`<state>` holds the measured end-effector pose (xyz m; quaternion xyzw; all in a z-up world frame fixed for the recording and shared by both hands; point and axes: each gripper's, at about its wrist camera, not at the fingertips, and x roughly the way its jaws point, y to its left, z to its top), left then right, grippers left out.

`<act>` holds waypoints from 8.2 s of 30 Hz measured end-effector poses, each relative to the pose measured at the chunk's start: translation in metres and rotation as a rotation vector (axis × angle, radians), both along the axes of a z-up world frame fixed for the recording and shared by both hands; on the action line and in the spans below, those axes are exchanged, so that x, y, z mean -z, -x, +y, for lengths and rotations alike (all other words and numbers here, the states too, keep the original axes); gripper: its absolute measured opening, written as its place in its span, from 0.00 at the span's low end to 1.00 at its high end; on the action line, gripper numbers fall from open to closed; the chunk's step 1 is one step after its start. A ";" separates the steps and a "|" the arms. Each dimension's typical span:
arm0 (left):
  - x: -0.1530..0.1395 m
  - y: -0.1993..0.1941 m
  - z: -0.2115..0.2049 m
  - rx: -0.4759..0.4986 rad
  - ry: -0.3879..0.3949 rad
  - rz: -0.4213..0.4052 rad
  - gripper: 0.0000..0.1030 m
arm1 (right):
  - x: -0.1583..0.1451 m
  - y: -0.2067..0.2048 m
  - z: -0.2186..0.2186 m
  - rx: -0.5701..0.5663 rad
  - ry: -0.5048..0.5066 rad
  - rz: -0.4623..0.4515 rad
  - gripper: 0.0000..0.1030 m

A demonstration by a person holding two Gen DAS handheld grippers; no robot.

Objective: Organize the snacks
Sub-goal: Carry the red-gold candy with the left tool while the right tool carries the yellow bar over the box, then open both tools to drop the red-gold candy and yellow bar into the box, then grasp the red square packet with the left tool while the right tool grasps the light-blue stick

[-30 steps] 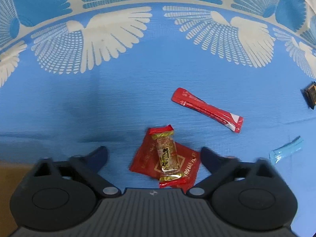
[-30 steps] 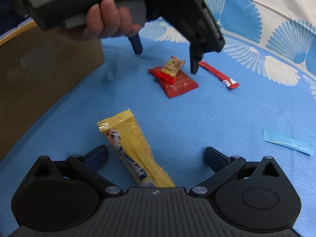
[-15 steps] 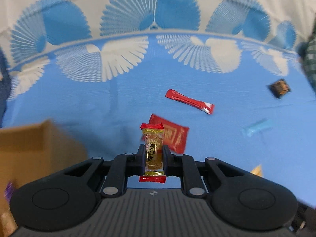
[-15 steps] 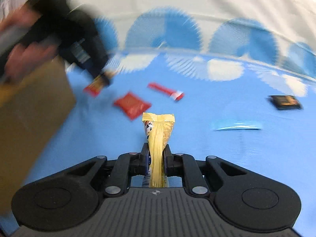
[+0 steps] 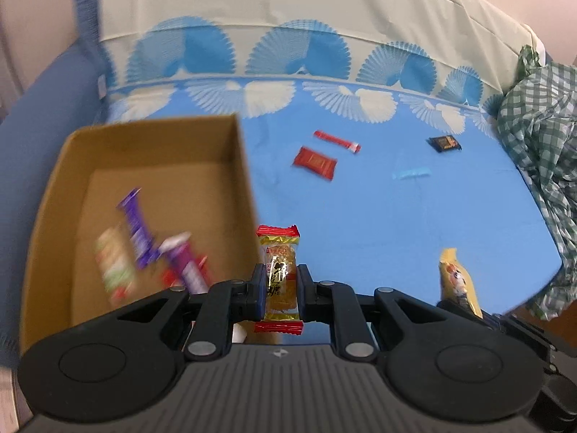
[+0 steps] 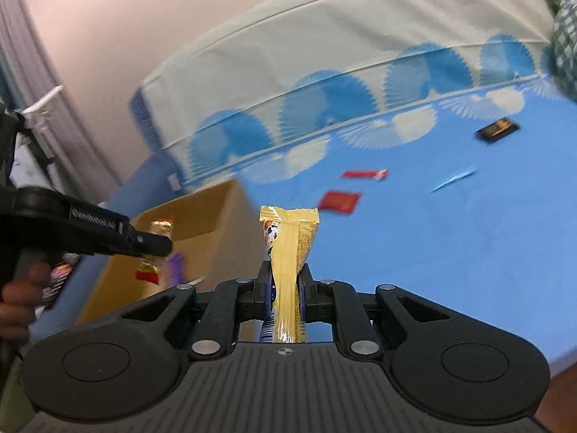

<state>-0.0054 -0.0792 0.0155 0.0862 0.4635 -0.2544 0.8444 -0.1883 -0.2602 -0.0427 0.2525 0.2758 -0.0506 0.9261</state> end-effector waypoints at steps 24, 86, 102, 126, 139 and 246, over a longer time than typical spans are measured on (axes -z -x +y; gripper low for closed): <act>-0.031 0.112 0.160 -0.121 0.121 -0.150 0.17 | -0.063 0.052 0.150 -0.199 0.187 -0.053 0.14; 0.052 -0.102 0.152 -0.235 0.019 -0.046 0.17 | 0.020 -0.176 0.137 -0.247 0.191 0.167 0.14; 0.087 -0.136 0.135 -0.225 -0.057 -0.018 0.18 | 0.049 -0.218 0.125 -0.245 0.181 0.202 0.14; 0.022 0.012 0.181 -0.271 -0.049 -0.105 1.00 | -0.034 -0.071 0.175 -0.194 0.227 0.150 0.91; -0.021 0.092 0.191 -0.272 0.008 -0.234 1.00 | -0.073 0.016 0.199 -0.220 0.393 -0.034 0.98; 0.110 -0.179 -0.214 -0.175 0.038 0.113 0.04 | 0.100 -0.150 -0.197 0.458 0.293 0.227 0.13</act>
